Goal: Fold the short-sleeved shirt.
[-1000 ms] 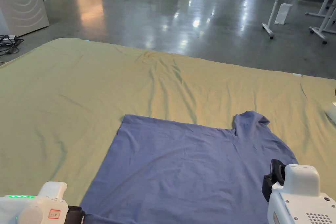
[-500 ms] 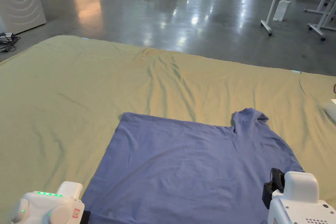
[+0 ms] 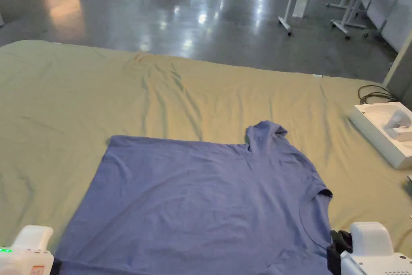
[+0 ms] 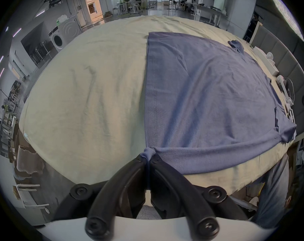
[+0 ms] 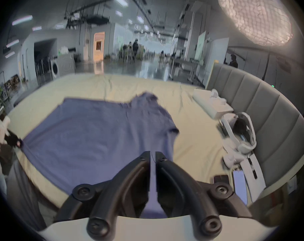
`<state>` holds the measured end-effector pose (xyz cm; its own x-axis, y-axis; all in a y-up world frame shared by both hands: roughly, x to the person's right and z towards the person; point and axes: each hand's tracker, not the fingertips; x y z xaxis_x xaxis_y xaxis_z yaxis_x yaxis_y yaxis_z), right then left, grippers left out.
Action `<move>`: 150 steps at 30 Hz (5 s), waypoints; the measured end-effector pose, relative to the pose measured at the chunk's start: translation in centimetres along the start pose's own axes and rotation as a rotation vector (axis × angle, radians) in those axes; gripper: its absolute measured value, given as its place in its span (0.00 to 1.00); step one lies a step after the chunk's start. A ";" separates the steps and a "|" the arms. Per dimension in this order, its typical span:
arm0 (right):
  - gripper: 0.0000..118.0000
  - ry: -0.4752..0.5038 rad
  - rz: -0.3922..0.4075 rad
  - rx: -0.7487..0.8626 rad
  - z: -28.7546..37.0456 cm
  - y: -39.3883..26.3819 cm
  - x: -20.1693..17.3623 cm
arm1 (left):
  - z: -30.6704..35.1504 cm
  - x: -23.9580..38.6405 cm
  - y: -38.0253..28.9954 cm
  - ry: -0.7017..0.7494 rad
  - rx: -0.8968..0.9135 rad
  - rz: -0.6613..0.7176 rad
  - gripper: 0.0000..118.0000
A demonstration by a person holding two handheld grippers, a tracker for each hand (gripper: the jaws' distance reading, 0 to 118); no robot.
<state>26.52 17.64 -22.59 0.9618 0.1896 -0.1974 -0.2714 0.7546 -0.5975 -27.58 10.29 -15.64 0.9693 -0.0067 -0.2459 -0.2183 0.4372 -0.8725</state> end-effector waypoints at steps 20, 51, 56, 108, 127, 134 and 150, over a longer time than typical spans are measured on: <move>0.31 0.024 -0.230 -0.388 -5.9 -9.5 1.5 | -0.8 0.2 -0.3 0.005 -0.021 -0.006 0.04; 0.05 0.050 -0.300 -0.175 -12.4 5.4 3.6 | -2.7 0.9 12.8 -0.004 0.222 0.028 0.04; 0.05 0.043 -0.308 -0.251 -18.2 7.3 3.3 | -6.0 1.1 16.1 -0.007 0.181 0.014 0.04; 0.00 -0.029 -0.132 0.486 -0.6 8.4 -6.0 | 6.6 6.1 7.7 -0.015 0.527 -0.015 0.01; 0.00 -0.015 -0.104 0.346 -3.0 6.4 -6.6 | -8.7 0.8 8.2 0.021 -0.059 0.170 0.54; 0.00 -0.039 -0.127 0.300 -3.5 5.6 -4.9 | -7.6 4.0 7.3 0.072 0.031 0.013 0.23; 0.42 -0.026 -0.173 -0.124 -9.4 4.9 5.5 | -6.4 2.7 7.5 0.033 0.052 -0.015 0.05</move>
<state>30.15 16.47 -33.86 0.9946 0.0817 -0.0646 -0.1033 0.6946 -0.7120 -27.36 7.83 -25.51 0.9679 -0.0431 -0.2477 -0.1970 0.4827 -0.8534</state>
